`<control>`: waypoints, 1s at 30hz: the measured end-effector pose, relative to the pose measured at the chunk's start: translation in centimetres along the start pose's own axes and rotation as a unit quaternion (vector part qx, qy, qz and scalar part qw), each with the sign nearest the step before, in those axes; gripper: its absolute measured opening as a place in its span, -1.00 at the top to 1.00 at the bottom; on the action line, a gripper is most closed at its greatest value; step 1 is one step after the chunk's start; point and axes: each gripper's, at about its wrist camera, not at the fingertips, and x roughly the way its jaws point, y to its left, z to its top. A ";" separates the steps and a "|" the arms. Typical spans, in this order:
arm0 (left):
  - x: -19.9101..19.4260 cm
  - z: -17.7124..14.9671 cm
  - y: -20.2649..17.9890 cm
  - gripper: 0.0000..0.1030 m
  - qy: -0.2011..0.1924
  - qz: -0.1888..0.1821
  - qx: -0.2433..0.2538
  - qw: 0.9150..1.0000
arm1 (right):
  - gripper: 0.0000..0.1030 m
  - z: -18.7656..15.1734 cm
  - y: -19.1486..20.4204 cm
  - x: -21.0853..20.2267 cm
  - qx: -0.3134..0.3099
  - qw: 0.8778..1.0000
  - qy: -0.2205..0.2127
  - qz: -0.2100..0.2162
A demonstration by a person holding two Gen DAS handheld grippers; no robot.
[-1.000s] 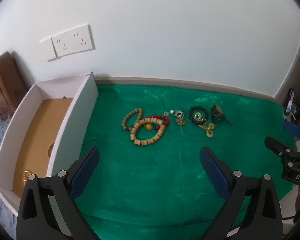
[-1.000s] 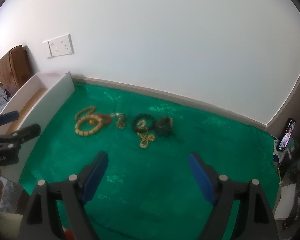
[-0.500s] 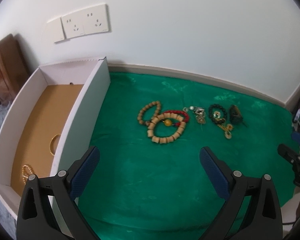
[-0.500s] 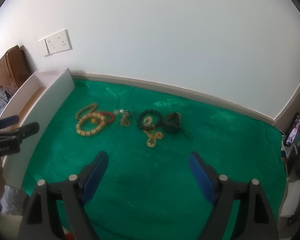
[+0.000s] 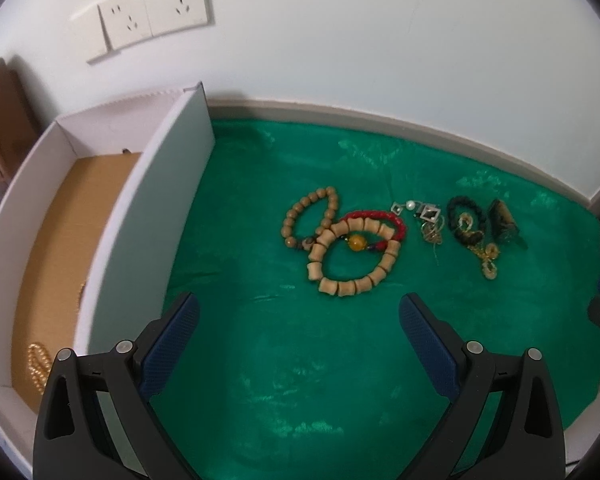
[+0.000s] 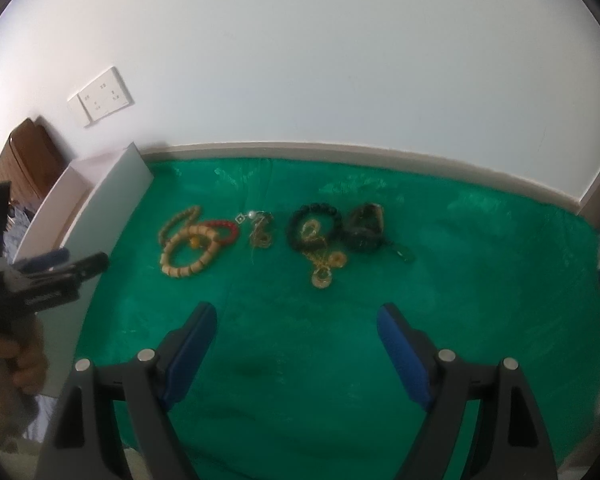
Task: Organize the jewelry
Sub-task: 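Grasp the wooden barrel-bead bracelet with the left tool while the right tool grasps the black watch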
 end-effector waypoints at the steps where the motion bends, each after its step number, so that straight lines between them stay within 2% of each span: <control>1: 0.5 0.2 0.0 -0.94 0.003 -0.003 0.000 1.000 | -0.64 0.0 -0.2 0.3 0.000 1.000 -0.002 0.002; 4: 2.7 0.5 0.1 -0.94 0.013 -0.012 0.000 1.000 | -0.64 0.4 -0.9 2.1 -0.002 1.000 -0.008 0.021; 7: 5.5 0.7 0.0 -0.94 0.022 -0.010 0.004 1.000 | -0.61 0.9 -2.1 5.7 -0.004 0.999 -0.003 0.044; 10: 8.6 0.8 -0.3 -0.93 0.039 0.010 0.017 0.999 | -0.43 1.5 -3.4 9.9 0.011 0.998 0.026 0.060; 12: 9.6 0.8 -0.4 -0.92 0.044 0.015 0.019 0.999 | -0.41 1.8 -3.8 11.8 0.014 0.997 0.040 0.057; 14: 10.3 0.8 -0.3 -0.88 0.047 0.021 0.018 0.999 | -0.33 2.6 -4.2 12.2 0.009 0.998 0.040 0.047; 17: 10.9 0.8 -0.1 -0.77 0.051 0.015 0.013 0.999 | -0.33 3.8 -5.1 10.8 0.020 0.997 0.022 0.065; 19: 11.3 0.8 -0.1 -0.68 0.054 0.008 0.010 0.998 | -0.33 4.9 -5.3 11.2 -0.003 0.997 0.030 0.072; 23: 12.1 1.2 -0.2 -0.49 0.061 -0.002 0.006 0.998 | -0.32 6.5 -5.0 13.9 -0.052 0.991 0.082 0.096; 27: 12.8 1.6 -0.9 -0.35 0.065 -0.004 0.014 0.998 | -0.15 7.8 -4.9 15.4 -0.097 0.985 0.095 0.103; 28: 12.8 1.7 -1.1 -0.32 0.066 -0.004 0.018 0.998 | -0.04 8.1 -4.7 15.5 -0.109 0.984 0.100 0.097; 30: 12.7 1.7 -1.4 -0.16 0.065 -0.007 0.022 0.998 | -0.04 8.5 -4.4 15.8 -0.137 0.983 0.100 0.070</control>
